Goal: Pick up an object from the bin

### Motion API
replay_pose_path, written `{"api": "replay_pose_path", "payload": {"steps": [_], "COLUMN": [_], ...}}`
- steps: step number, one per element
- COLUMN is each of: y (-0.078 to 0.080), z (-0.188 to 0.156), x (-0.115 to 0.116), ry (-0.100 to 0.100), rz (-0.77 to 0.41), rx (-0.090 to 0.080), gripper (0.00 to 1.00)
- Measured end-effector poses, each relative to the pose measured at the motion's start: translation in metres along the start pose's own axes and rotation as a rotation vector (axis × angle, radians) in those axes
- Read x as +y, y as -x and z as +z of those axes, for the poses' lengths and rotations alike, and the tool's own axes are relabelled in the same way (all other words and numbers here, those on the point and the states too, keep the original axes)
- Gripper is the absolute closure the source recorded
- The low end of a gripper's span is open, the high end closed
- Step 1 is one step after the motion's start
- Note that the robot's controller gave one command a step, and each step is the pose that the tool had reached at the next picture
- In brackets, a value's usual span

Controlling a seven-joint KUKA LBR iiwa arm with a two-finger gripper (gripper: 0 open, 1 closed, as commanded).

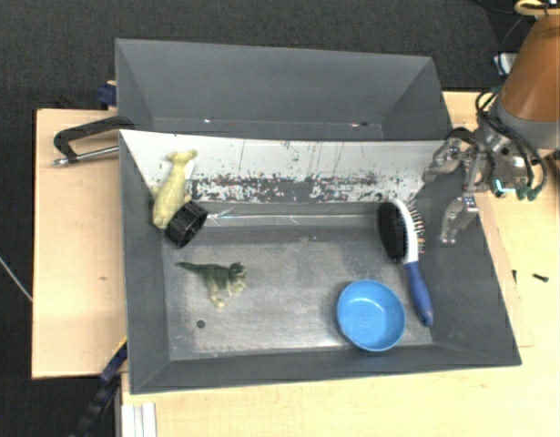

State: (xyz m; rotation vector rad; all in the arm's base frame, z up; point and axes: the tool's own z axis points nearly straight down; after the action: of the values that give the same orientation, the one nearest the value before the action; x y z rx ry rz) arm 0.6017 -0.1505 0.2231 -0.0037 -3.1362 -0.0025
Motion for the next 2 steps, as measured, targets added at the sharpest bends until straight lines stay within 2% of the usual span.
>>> {"api": "replay_pose_path", "payload": {"steps": [1,2], "y": [-0.058,-0.093], "z": [0.153,0.146], "x": [0.031,0.123], "ry": [-0.001,0.002], "rz": [-0.186,-0.334], "rx": [-0.013,-0.004], "gripper": [0.0,0.0]}}
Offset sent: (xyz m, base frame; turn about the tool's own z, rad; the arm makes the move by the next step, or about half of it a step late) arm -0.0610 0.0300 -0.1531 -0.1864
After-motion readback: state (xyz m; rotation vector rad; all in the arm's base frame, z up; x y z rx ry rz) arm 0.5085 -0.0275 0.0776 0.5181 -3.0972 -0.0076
